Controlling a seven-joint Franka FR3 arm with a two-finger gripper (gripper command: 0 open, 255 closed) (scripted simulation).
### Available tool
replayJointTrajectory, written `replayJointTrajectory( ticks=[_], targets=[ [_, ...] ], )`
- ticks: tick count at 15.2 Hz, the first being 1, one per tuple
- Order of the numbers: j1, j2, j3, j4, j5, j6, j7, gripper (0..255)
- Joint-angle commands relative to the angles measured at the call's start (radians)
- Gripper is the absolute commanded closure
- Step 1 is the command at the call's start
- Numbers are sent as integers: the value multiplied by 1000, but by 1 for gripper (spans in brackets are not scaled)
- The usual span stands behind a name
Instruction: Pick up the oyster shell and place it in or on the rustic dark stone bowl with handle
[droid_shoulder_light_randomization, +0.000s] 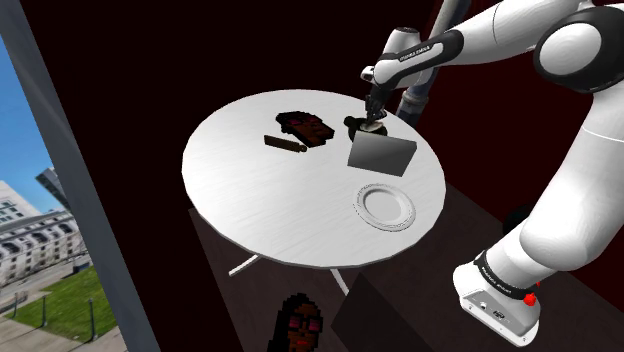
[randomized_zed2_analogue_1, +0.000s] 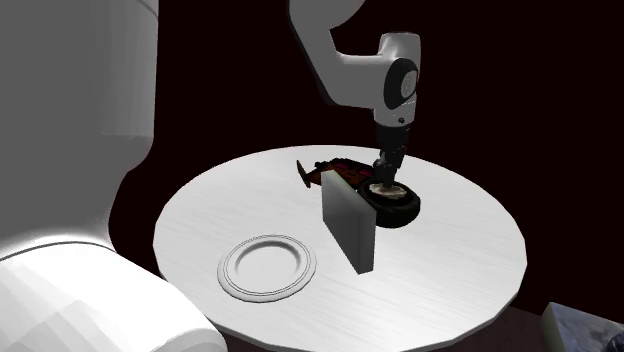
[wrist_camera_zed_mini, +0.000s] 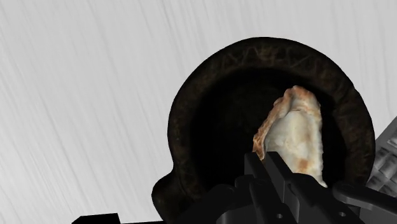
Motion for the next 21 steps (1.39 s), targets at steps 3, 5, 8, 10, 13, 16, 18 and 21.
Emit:
replayJointTrajectory(
  ticks=[3, 5, 8, 10, 13, 16, 18, 21],
  targets=[
    [0, 5, 1, 1, 1, 4, 1, 255],
    [0, 5, 1, 1, 1, 4, 1, 255],
    [0, 5, 1, 1, 1, 4, 1, 0],
    [0, 5, 1, 1, 1, 4, 1, 0],
    [0, 5, 1, 1, 1, 4, 1, 0],
    [4, -60, -3, 18, -11, -76, 8, 0],
    [5, -75, -4, 24, -14, -98, 10, 0],
    [5, -75, -4, 24, -14, -98, 10, 0]
  ],
)
